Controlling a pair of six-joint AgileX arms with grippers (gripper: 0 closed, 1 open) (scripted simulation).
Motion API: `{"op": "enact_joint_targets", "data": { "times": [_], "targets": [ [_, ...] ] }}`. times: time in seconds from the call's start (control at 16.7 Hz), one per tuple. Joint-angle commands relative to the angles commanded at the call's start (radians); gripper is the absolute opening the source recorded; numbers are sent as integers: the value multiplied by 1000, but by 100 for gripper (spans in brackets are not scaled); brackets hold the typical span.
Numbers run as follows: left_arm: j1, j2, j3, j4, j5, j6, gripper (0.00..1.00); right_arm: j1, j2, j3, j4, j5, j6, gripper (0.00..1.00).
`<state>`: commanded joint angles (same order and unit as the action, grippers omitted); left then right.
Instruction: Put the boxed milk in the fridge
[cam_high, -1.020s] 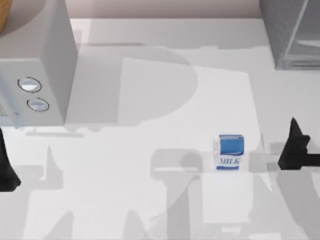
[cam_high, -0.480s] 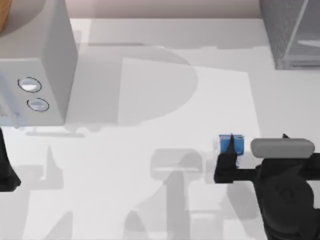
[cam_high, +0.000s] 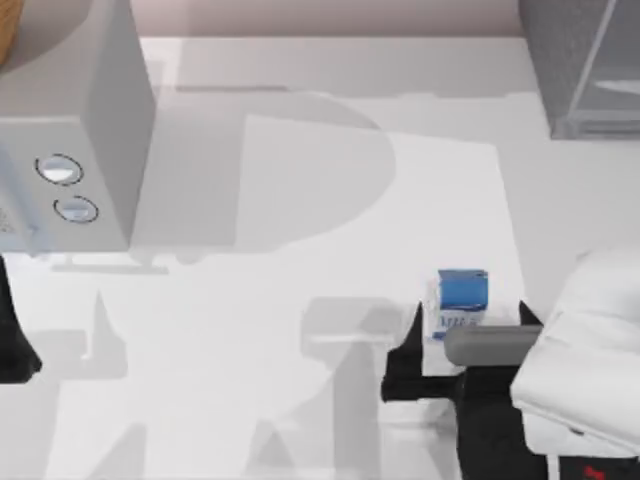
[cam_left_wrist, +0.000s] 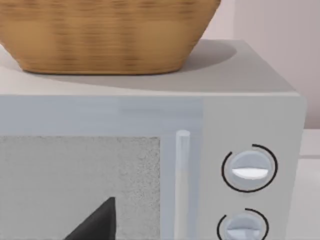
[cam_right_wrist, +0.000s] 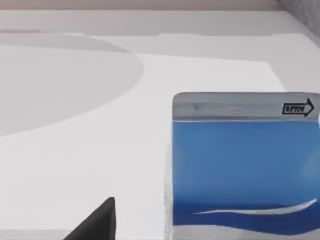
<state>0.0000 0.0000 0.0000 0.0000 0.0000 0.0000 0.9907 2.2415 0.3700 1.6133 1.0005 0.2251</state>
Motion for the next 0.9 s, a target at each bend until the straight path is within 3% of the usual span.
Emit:
{"op": "enact_joint_targets", "data": {
  "times": [0.3, 0.9],
  "targets": [
    [0, 0, 0, 0, 0, 0, 100, 18, 106, 40, 108, 33, -35, 100],
    [0, 0, 0, 0, 0, 0, 100, -18, 118, 69, 107, -1, -51, 100]
  ]
}}
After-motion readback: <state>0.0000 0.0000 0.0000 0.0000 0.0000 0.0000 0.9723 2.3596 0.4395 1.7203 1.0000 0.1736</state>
